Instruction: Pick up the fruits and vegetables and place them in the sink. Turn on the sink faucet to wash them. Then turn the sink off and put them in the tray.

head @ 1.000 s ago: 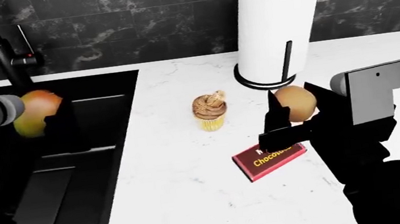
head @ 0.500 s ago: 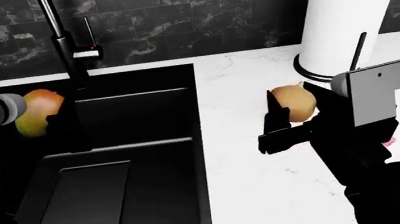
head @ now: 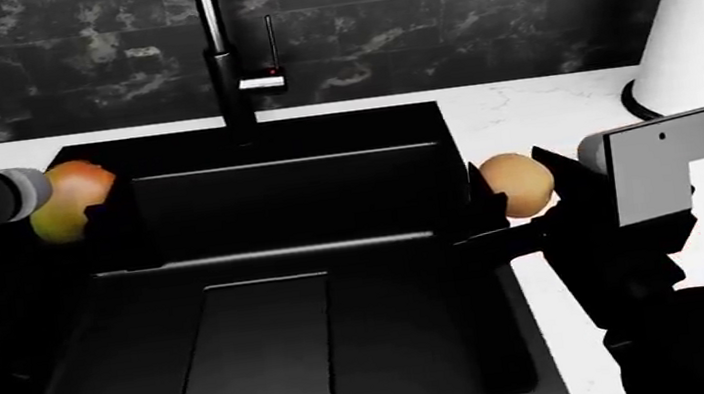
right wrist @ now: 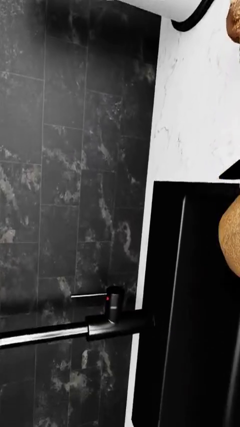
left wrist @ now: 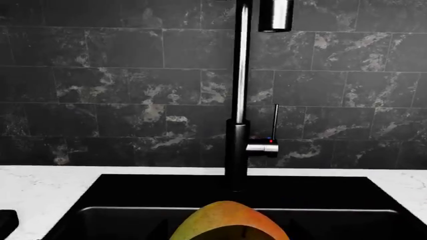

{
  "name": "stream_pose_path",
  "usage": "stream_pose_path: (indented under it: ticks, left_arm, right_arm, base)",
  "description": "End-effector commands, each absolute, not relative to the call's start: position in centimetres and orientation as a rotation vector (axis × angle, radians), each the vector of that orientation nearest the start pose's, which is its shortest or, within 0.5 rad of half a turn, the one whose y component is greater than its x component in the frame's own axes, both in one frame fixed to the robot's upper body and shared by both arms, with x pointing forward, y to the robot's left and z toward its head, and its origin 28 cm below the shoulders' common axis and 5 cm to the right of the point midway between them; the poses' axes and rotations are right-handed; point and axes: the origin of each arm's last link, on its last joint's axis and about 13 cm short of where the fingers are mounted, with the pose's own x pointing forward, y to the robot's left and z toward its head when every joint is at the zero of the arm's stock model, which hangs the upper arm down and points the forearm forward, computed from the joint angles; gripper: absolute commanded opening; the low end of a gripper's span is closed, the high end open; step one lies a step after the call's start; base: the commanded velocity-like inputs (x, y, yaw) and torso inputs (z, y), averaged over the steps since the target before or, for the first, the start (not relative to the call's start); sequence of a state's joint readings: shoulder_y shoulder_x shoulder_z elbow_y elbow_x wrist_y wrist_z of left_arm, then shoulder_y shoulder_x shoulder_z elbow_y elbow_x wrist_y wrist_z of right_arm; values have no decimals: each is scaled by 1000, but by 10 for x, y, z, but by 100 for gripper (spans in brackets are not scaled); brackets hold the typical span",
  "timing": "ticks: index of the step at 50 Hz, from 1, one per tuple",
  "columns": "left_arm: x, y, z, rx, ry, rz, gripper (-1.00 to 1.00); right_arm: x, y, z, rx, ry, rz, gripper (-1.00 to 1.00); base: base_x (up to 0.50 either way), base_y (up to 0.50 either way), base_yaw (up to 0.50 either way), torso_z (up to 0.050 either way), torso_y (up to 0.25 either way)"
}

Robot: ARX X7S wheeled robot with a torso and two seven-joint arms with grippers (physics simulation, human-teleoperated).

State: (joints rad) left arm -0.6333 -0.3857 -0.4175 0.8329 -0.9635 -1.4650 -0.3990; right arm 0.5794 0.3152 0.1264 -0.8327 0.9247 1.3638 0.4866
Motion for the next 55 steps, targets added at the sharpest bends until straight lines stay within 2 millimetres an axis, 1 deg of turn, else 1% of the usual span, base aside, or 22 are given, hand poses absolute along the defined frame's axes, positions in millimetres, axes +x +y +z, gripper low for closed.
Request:
stream_pose_path:
  ticks: [1, 9, 17, 24, 28, 34, 41, 45, 55]
  left_arm:
    - [206, 269, 234, -12, -67, -8, -100]
    - [205, 268, 236, -13, -65, -13, -100]
    - [207, 267, 232, -17, -63, -17, -100]
    - [209, 262, 235, -12, -71, -46, -100]
    - [216, 253, 245, -37, -94, -90, -100]
    - [239, 232, 255, -31, -95, -164, -100]
    - [270, 211, 253, -22, -50, -222, -100]
    - [291, 199, 244, -9, -1, -245, -100]
    - [344, 181, 209, 16, 163, -216, -100]
  right_arm:
    - [210, -113, 212, -31, -7, 144, -100]
    - [210, -114, 211, -29, -4, 143, -100]
    - [212, -113, 211, -28, -6, 139, -100]
    - [212, -114, 210, -24, 0, 137, -100]
    - [213, -114, 210, -14, 8, 129, -100]
    - [212, -113, 212, -17, 8, 128, -100]
    - [212, -113, 214, -20, 6, 126, -100]
    - [212, -113, 215, -22, 2, 125, -100]
    - [214, -113, 209, -11, 17, 132, -100]
  base:
    - [12, 500, 0, 0, 0]
    - [13, 500, 0, 0, 0]
    - [13, 500, 0, 0, 0]
    - [14, 500, 0, 0, 1]
    - [8, 359, 0, 0, 0]
    - [0, 0, 0, 0, 0]
    - [0, 0, 0, 0, 0]
    - [0, 0, 0, 0, 0]
    - [0, 0, 0, 0, 0]
